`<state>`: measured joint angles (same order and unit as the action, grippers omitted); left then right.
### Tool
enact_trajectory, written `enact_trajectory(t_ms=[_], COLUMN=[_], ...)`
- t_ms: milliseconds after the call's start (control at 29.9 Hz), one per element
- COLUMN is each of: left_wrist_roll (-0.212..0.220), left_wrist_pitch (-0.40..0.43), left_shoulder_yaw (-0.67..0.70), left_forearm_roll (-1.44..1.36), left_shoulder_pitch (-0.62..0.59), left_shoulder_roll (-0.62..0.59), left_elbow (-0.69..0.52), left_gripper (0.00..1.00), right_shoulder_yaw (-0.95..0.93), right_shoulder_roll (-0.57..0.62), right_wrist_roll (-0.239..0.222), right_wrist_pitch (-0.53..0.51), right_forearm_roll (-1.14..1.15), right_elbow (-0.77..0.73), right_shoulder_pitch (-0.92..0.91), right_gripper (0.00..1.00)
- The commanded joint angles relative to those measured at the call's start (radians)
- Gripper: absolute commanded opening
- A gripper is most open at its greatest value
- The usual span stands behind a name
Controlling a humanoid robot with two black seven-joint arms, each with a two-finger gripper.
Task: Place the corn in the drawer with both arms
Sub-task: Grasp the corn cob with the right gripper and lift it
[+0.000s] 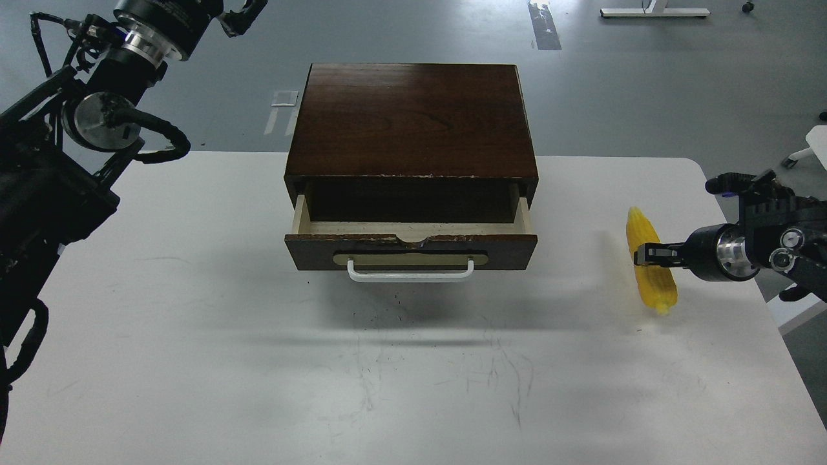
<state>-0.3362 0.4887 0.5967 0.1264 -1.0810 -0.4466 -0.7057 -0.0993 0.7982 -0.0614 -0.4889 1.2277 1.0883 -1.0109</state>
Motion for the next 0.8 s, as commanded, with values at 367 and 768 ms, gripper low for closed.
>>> enact_trajectory(t_ms=[367, 768], left_wrist_roll=[0.045, 0.046], left_wrist_pitch=[0.0, 0.0], left_shoulder_yaw=[-0.008, -0.008], left_forearm_roll=[-0.004, -0.004], left_shoulder_pitch=[0.0, 0.003], left_shoulder_roll=[-0.011, -0.035], left_elbow=[-0.003, -0.038], left_gripper=[0.98, 0.98], right_shoulder_yaw=[0.01, 0.154], right_shoulder_roll=[-0.028, -0.272], right_wrist_roll=[0.008, 0.044], right_wrist_pitch=[0.0, 0.0], right_forearm_roll=[0.142, 0.59], right_elbow=[0.301, 0.498], right_shoulder_pitch=[-0.569, -0.699], right_gripper=[0.04, 0.02])
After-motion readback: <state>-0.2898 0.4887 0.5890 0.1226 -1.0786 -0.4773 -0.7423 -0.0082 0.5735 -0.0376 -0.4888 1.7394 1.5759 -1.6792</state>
